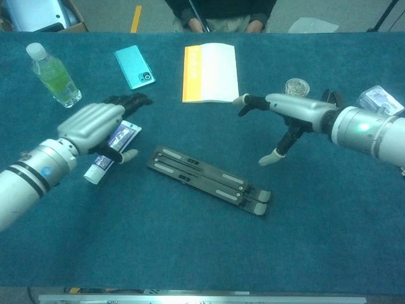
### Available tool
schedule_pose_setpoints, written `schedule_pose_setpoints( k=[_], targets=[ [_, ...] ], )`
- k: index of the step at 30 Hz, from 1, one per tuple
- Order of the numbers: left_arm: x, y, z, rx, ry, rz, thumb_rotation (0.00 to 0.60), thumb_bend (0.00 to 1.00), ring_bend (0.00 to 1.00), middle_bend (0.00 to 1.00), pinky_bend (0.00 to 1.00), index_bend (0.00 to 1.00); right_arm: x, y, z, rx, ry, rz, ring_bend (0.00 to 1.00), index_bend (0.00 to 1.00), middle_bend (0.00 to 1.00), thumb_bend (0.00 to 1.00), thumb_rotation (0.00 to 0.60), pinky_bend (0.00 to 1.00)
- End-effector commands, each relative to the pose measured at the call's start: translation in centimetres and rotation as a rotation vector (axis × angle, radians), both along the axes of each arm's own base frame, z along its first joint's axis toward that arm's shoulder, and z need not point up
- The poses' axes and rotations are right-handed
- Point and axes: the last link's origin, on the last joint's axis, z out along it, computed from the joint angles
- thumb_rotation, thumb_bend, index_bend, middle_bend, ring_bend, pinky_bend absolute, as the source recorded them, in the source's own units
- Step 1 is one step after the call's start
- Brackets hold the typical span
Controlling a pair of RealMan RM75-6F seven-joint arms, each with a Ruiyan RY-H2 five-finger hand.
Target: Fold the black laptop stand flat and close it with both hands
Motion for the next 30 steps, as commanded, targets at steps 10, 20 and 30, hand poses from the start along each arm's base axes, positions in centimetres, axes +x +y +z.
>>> schedule_pose_setpoints(
  k=[10, 20, 30],
  targets=[
    [-6.8, 2.0, 8.3, 0.267, -0.061, 0.112, 0.600, 0.30, 0.00, 0.00, 0.00, 0.00, -4.9, 1.5, 5.9, -0.323, 0.098, -0.059, 0.06, 0.00, 0.15, 0.00, 0.600, 0.08],
    [-11.6, -0.1, 12.1, 0.445, 0.014, 0.149, 0.600, 0.29, 0.00, 0.00, 0.00, 0.00, -7.6, 5.3, 8.9, -0.512, 0.208, -0.059, 0.06, 0.00, 0.15, 0.00, 0.600, 0.08],
    [-14.6, -4.1, 15.4, 0.454, 0.076, 0.199, 0.600, 0.29, 0.00, 0.00, 0.00, 0.00, -9.7, 9.0, 11.0, -0.609, 0.295, -0.091, 0.05, 0.00, 0.15, 0.00, 0.600, 0.08]
  ],
)
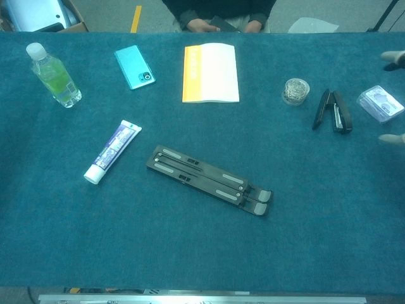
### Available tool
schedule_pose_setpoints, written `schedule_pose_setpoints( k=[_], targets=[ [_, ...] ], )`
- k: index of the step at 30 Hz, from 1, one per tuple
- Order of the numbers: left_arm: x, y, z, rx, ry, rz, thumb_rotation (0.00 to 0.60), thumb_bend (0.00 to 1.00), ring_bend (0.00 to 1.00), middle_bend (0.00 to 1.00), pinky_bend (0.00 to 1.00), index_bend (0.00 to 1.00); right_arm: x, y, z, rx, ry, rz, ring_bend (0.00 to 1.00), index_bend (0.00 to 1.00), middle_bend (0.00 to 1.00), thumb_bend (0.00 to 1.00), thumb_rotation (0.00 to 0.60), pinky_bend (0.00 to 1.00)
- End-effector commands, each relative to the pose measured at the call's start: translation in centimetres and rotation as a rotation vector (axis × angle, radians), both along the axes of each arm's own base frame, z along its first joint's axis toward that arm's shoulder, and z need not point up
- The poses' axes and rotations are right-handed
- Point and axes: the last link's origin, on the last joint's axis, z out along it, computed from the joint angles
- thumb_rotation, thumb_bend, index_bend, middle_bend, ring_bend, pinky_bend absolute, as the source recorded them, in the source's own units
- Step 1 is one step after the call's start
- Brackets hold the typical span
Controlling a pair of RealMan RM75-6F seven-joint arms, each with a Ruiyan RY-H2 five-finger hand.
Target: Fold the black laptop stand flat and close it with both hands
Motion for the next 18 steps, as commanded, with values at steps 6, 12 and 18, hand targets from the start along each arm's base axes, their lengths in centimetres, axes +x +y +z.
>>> schedule_pose_setpoints(
  k=[6, 12, 18],
  targets=[
    [-1.2, -2.8, 1.3, -0.001, 0.014, 0.048, 0.600, 0.29, 0.00, 0.00, 0.00, 0.00, 0.0, 1.7, 1.3, -0.049, 0.048, 0.018, 0.05, 0.00, 0.15, 0.00, 0.600, 0.08],
    [-2.0, -3.8, 1.9, 0.018, 0.005, 0.082, 0.600, 0.29, 0.00, 0.00, 0.00, 0.00, 0.6, 2.3, 1.4, -0.063, 0.063, 0.038, 0.05, 0.00, 0.15, 0.00, 0.600, 0.08],
    [-2.5, -4.0, 2.1, 0.020, 0.000, 0.104, 0.600, 0.29, 0.00, 0.00, 0.00, 0.00, 0.7, 2.3, 1.2, -0.063, 0.063, 0.039, 0.05, 0.00, 0.15, 0.00, 0.600, 0.08]
  ],
)
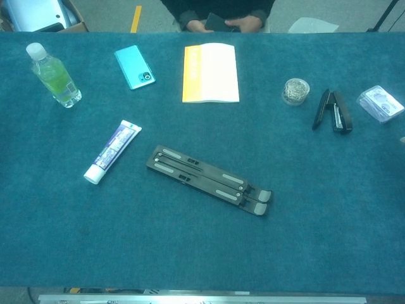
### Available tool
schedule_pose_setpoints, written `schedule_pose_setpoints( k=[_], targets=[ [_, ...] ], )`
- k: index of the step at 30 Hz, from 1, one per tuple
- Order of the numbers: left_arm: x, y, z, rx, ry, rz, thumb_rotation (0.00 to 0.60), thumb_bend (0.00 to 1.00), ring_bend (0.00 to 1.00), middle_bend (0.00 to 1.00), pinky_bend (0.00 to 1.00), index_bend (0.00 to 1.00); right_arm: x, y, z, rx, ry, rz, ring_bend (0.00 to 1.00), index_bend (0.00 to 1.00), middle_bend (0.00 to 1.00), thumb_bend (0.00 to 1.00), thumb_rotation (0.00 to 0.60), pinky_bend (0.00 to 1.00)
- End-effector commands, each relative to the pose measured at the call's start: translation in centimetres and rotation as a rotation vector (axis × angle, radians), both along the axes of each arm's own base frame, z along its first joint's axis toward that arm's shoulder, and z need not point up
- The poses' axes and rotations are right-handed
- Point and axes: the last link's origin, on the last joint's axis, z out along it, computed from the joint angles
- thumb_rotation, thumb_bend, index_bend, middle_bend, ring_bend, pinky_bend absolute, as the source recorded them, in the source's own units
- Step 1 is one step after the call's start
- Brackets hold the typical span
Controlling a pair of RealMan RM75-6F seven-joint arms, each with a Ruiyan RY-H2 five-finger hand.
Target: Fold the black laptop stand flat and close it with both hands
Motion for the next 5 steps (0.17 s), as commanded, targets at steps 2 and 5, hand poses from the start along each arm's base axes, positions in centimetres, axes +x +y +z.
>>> schedule_pose_setpoints(
  k=[2, 5],
  targets=[
    [-0.51, -0.21, 0.14, 0.004, 0.002, 0.019, 0.600, 0.29, 0.00, 0.00, 0.00, 0.00, 0.21, 0.11, -0.31, 0.009, -0.021, -0.003, 0.05, 0.00, 0.15, 0.00, 0.600, 0.08],
    [-0.68, -0.22, 0.18, 0.004, 0.004, 0.022, 0.600, 0.29, 0.00, 0.00, 0.00, 0.00, 0.30, 0.15, -0.37, 0.015, -0.025, -0.005, 0.05, 0.00, 0.15, 0.00, 0.600, 0.08]
  ],
)
